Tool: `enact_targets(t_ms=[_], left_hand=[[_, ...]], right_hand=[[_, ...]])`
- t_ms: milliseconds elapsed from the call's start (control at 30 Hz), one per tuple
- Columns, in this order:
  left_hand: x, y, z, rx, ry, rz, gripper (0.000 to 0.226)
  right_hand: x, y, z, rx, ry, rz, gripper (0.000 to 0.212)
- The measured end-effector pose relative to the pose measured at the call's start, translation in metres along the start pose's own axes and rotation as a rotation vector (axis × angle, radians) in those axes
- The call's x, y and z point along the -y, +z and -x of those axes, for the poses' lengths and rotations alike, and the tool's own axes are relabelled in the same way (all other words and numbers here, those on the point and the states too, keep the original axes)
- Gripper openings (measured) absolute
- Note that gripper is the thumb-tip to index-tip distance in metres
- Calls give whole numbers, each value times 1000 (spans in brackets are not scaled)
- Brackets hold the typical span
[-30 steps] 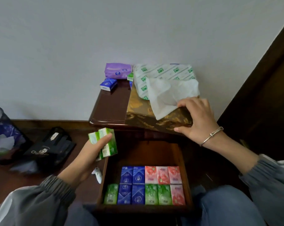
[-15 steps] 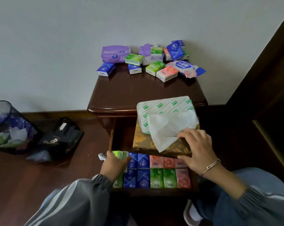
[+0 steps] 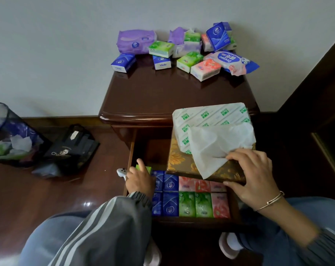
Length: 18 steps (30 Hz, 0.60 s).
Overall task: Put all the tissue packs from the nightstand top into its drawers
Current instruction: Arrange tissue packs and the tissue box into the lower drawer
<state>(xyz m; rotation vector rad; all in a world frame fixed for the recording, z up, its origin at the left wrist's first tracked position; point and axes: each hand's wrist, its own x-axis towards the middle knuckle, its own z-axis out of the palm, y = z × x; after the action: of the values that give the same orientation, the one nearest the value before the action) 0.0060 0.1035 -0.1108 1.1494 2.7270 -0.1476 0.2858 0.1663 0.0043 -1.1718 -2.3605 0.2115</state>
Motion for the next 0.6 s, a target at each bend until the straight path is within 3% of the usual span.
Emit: enact_targets(t_ms=[367,467,600], left_hand=[[7,11,-1,-30,227,-324,33],[15,13,-6,-51,308,-361,31],[17,10,-14,-141,301,-212,42]], right_hand=[[-1,2,2,9,11,-38,69],[0,1,2,16,1,-37,71],[0,2,1,20,-9,-42,70]])
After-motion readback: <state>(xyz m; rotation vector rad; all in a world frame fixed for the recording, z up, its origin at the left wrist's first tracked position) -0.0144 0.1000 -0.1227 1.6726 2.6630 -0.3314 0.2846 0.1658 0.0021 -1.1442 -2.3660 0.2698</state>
